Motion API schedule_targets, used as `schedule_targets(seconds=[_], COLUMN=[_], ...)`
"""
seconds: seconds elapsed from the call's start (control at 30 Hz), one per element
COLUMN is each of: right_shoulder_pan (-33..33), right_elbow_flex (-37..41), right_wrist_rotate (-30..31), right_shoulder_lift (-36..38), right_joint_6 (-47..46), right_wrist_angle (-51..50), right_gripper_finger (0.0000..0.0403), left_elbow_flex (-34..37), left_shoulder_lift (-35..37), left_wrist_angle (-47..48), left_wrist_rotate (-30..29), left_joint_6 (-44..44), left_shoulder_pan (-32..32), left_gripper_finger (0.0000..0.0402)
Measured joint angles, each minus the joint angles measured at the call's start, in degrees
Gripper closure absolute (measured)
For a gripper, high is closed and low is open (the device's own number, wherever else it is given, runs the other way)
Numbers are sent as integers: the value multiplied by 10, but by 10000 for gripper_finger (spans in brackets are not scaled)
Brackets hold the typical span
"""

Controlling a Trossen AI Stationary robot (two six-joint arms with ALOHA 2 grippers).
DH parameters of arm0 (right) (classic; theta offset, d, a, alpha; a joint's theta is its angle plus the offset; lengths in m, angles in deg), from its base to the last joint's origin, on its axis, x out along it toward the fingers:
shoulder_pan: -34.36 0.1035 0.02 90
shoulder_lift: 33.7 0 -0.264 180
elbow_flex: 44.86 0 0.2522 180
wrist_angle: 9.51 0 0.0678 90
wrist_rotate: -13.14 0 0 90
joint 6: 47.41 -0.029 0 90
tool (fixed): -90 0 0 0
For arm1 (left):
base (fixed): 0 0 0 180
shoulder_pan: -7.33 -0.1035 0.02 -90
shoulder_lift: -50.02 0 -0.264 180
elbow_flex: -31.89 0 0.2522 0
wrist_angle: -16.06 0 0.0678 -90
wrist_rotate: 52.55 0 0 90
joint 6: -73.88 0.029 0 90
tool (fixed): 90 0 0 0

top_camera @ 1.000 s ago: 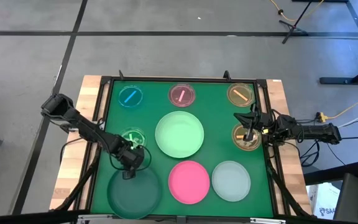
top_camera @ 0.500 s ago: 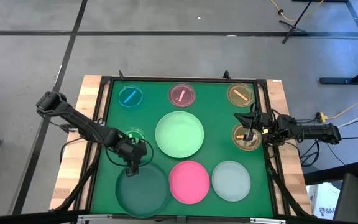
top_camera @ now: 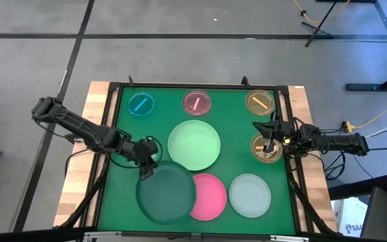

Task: Stack plastic plates
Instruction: Stack the dark green plate on top of the light green plate

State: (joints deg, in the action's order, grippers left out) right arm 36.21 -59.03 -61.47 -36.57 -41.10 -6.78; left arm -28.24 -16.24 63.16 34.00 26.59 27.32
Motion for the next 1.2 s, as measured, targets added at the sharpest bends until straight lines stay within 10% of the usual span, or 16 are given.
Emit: schedule_targets(seconds=[1.2], right_shoulder_pan=[0], right_elbow_flex=[0], right_wrist_rotate=[69], right_shoulder_lift=[0], right_joint_6=[-26], right_wrist_angle=[6], right_gripper_finger=[403], left_elbow_flex=[-1], left_shoulder_lift=[-41], left_wrist_angle=[-138], left_wrist_rotate=[-163], left_joint_6=[165], left_shoulder_pan=[-176], left_gripper_finger=[391])
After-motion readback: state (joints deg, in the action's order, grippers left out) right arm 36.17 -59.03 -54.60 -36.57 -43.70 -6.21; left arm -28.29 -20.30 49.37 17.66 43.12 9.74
